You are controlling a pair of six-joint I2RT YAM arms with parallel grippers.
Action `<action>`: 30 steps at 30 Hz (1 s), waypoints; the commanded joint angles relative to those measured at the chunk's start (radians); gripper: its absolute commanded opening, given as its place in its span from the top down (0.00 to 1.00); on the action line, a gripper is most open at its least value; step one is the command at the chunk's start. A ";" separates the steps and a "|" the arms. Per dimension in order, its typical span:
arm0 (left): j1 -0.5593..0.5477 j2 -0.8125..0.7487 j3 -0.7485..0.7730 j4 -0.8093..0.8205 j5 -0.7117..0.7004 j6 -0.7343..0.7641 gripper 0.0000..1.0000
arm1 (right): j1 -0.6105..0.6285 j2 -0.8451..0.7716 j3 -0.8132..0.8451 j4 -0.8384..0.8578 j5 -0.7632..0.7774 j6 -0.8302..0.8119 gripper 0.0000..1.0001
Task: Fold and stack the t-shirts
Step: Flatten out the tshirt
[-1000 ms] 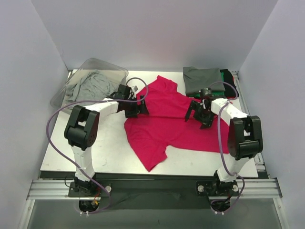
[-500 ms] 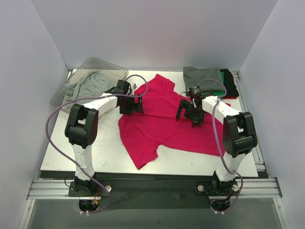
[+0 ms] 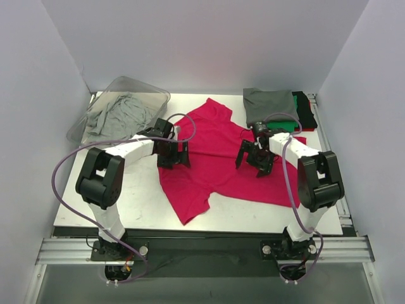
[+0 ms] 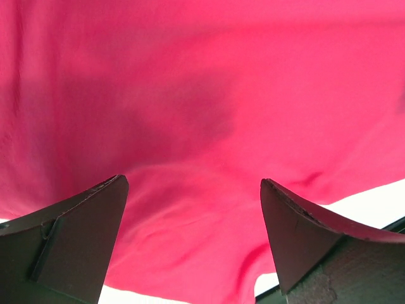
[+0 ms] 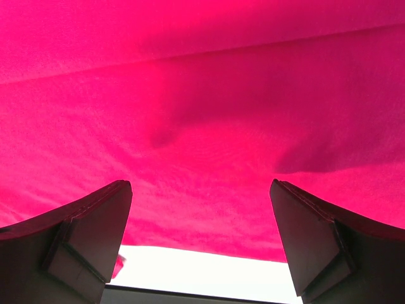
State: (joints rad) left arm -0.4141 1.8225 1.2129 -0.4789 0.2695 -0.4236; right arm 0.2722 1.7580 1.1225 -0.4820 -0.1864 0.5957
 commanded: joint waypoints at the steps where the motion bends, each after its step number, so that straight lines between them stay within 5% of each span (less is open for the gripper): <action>1: 0.012 0.024 -0.009 -0.007 0.017 -0.006 0.03 | 0.009 0.000 0.000 -0.033 0.034 0.006 0.03; 12: 0.064 0.170 0.080 -0.047 -0.030 0.078 0.03 | 0.004 0.087 0.039 -0.027 0.035 0.004 0.03; 30: 0.121 0.434 0.586 -0.208 -0.029 0.233 0.03 | 0.019 0.178 0.178 -0.047 -0.028 0.026 0.03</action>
State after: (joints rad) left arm -0.3008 2.2086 1.7447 -0.6533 0.2546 -0.2741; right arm 0.2836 1.9141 1.2724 -0.4969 -0.2188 0.6098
